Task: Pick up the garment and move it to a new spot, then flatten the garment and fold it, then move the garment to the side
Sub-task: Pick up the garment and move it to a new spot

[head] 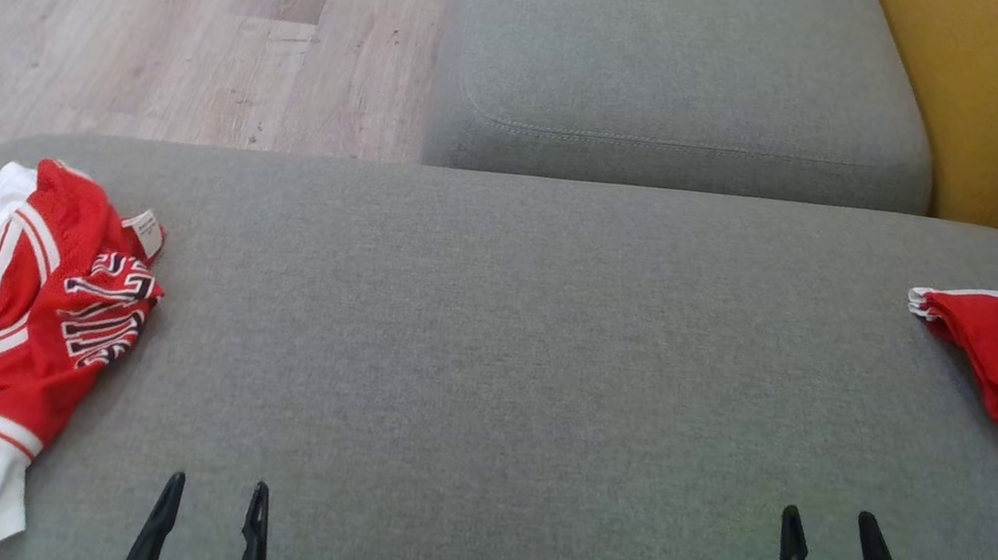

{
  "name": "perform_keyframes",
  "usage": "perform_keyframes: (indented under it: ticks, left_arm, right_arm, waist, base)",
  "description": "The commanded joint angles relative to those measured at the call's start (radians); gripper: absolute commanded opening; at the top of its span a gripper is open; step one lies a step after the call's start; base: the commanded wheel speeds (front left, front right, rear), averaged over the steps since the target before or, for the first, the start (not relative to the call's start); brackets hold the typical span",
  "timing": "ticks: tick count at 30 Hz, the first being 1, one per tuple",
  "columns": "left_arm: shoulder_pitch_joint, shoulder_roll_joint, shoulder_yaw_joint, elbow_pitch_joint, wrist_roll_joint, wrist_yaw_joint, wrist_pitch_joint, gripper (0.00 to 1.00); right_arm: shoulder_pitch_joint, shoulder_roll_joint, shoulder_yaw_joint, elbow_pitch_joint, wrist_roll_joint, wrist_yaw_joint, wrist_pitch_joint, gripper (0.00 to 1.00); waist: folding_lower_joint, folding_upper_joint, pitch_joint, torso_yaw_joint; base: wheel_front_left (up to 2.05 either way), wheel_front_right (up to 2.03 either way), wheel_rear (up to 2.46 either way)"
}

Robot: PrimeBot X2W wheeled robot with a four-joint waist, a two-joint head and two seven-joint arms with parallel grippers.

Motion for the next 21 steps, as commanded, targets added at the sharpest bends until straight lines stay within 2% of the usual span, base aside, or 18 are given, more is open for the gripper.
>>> perform_keyframes:
  ticks: [1, 7, 11, 12, 14, 21]
  left_arm:
    - [-0.041, -0.006, 0.035, -0.025, 0.009, -0.006, -0.005, 1.0]
    - [-0.047, -0.006, 0.032, -0.02, 0.013, -0.004, -0.005, 1.0]
    - [-0.048, -0.006, 0.041, -0.017, 0.021, -0.006, -0.005, 1.0]
    - [-0.044, -0.006, 0.052, -0.02, 0.024, -0.005, -0.005, 1.0]
    - [-0.038, -0.006, 0.063, -0.022, 0.027, -0.003, -0.005, 1.0]
    - [-0.023, -0.002, 0.114, -0.026, 0.037, -0.01, -0.005, 1.0]
  right_arm:
    - [-0.036, -0.005, 0.027, -0.027, -0.01, -0.001, -0.011, 1.0]
    - [-0.029, -0.004, 0.038, -0.025, -0.011, -0.001, -0.011, 1.0]
    - [-0.022, -0.003, 0.052, -0.023, -0.009, -0.001, -0.011, 1.0]
    - [-0.021, -0.003, 0.061, -0.023, 0.0, -0.001, -0.011, 1.0]
    - [-0.021, -0.003, 0.073, -0.024, 0.01, -0.001, -0.011, 1.0]
    - [-0.031, -0.003, 0.101, -0.027, 0.04, -0.001, -0.011, 1.0]
  waist:
    - [0.0, 0.0, 0.0, 0.006]
    - [0.0, 0.0, -0.001, 0.071]
    - [0.0, 0.0, 0.0, 0.152]
    - [0.0, 0.0, 0.001, 0.196]
    - [0.0, 0.0, 0.001, 0.239]
    - [0.0, 0.0, 0.004, 0.359]
  base:
    - [0.0, 0.0, 0.0]
    - [0.0, 0.0, 0.0]
    - [0.0, 0.0, 0.0]
    - [0.0, 0.0, 0.0]
    - [0.0, 0.0, 0.0]
    - [0.0, 0.0, 0.0]
